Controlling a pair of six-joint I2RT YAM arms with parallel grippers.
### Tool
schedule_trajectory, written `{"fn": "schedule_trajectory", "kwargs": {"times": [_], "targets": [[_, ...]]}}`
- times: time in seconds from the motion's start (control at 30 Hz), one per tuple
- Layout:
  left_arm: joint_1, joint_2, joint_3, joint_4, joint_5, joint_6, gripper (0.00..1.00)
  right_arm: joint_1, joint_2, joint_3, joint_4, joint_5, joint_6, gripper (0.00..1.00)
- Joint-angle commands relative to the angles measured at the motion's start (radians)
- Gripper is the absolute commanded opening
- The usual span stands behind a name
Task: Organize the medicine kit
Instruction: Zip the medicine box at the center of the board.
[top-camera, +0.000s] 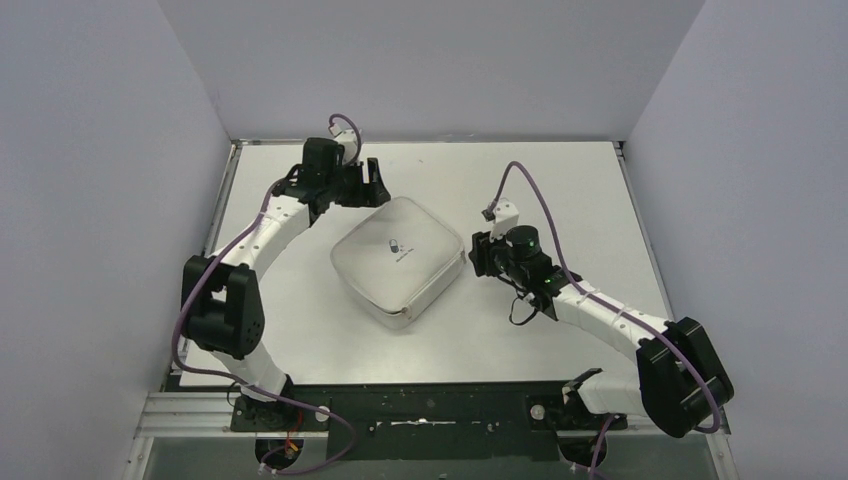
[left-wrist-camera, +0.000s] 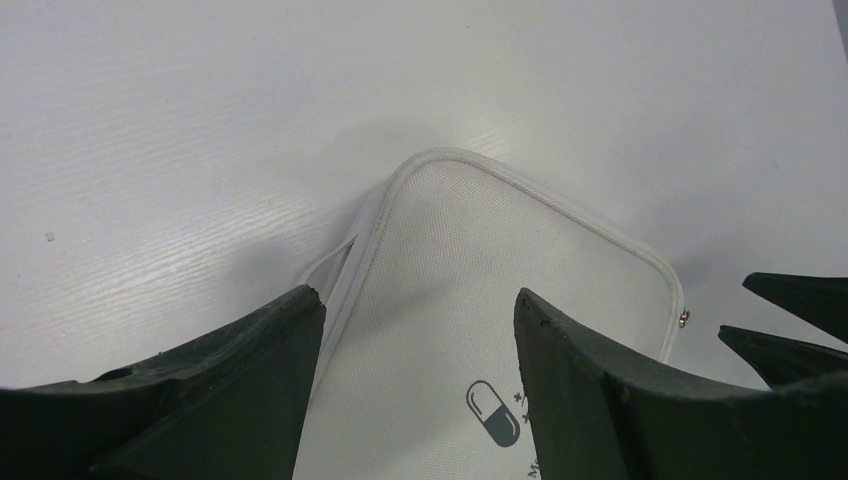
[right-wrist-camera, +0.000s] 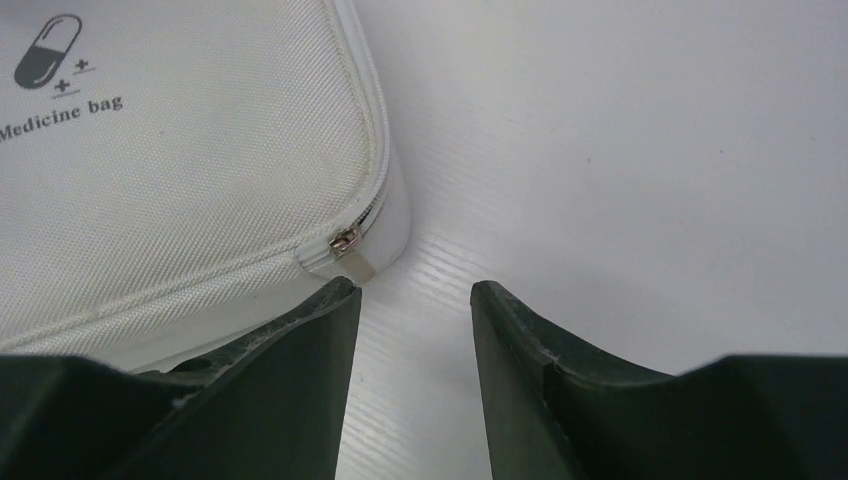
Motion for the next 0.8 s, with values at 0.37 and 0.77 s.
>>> {"fn": "schedule_trajectory", "kwargs": {"times": [0.37, 0.77], "targets": [[0.003, -0.391, -0.402, -0.077, -0.048, -0.024, 0.68, -0.087, 0.08, 0.015, 0.07, -0.338, -0.333, 0.45], [-0.003, -0.569, -0.618, -0.055, -0.091, -0.117, 0.68, -0.103, 0.204, 0.119, 0.004, -0.393, -0.387, 0.47]]}}
